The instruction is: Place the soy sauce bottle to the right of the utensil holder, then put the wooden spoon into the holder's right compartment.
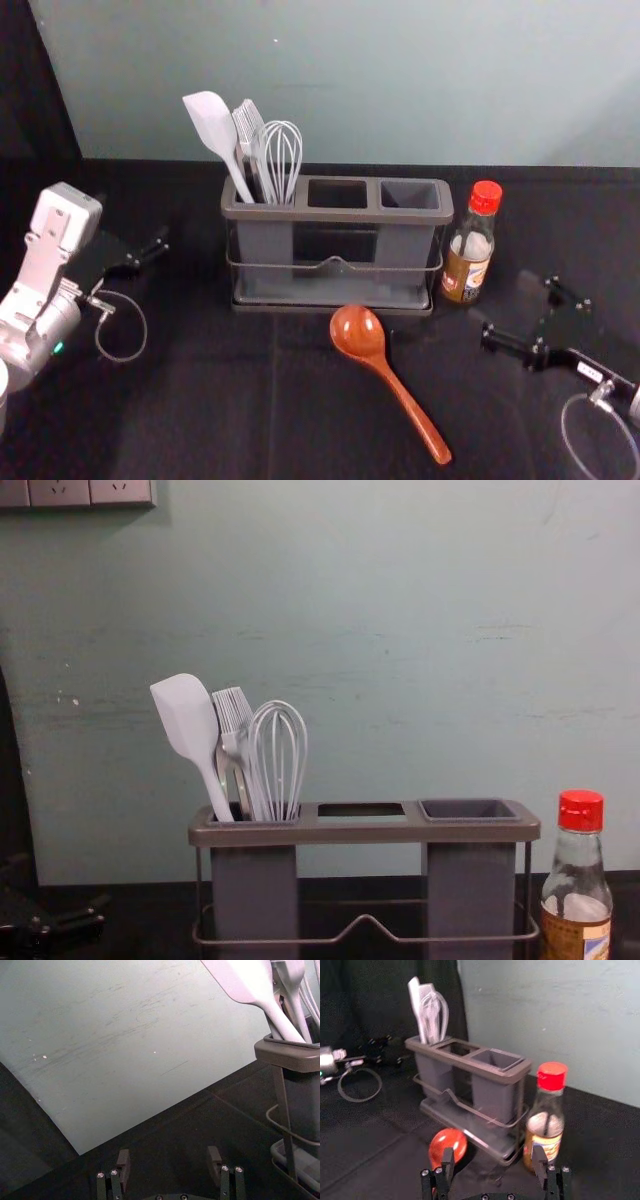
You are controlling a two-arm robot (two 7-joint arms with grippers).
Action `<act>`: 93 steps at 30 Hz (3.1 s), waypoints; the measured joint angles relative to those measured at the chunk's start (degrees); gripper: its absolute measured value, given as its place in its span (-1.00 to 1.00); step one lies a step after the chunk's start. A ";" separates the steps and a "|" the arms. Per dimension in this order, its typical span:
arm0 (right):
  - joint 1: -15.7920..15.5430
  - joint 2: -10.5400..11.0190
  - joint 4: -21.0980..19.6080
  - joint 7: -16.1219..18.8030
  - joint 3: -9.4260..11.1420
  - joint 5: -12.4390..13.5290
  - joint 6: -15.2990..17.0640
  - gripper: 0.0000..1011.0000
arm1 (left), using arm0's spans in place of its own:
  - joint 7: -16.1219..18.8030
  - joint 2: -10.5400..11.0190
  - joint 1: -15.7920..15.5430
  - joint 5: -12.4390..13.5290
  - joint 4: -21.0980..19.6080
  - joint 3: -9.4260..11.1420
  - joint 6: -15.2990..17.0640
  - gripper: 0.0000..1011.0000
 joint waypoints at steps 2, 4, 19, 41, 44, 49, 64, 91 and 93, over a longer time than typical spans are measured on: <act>-0.40 0.40 -0.52 0.00 -0.29 -0.28 0.34 0.98 | 0.00 0.00 0.00 0.00 0.00 0.00 0.00 0.99; -0.79 0.95 -1.44 0.01 -0.80 -0.69 1.18 0.98 | 0.00 0.00 0.00 0.00 0.00 0.00 0.00 0.99; 4.05 4.90 -7.99 -0.97 -7.39 -5.32 17.41 0.98 | 0.00 0.00 0.00 0.00 0.00 0.00 0.00 0.99; 17.79 2.19 -10.06 1.13 -19.81 -12.05 40.12 0.98 | 0.00 0.00 0.00 0.00 0.00 0.00 0.00 0.99; 18.52 0.29 -8.84 0.43 -20.46 -12.79 41.47 0.98 | 0.00 0.00 0.00 0.00 0.00 0.00 0.00 0.99; 19.35 -2.03 -7.05 -0.30 -21.29 -14.22 42.43 0.98 | 0.00 0.00 0.00 0.00 0.00 0.00 0.00 0.99; 20.75 -6.16 -2.81 -0.83 -21.11 -16.41 43.01 0.98 | 0.00 0.00 0.00 0.00 0.00 0.00 0.00 0.99; 18.31 -11.64 -0.10 -3.59 -18.31 -20.14 42.87 0.98 | 0.00 0.00 0.00 0.00 0.00 0.00 0.00 0.99; 18.22 -11.88 0.05 -3.59 -18.25 -20.43 42.82 0.98 | 0.00 0.00 0.00 0.00 0.00 0.00 0.00 0.99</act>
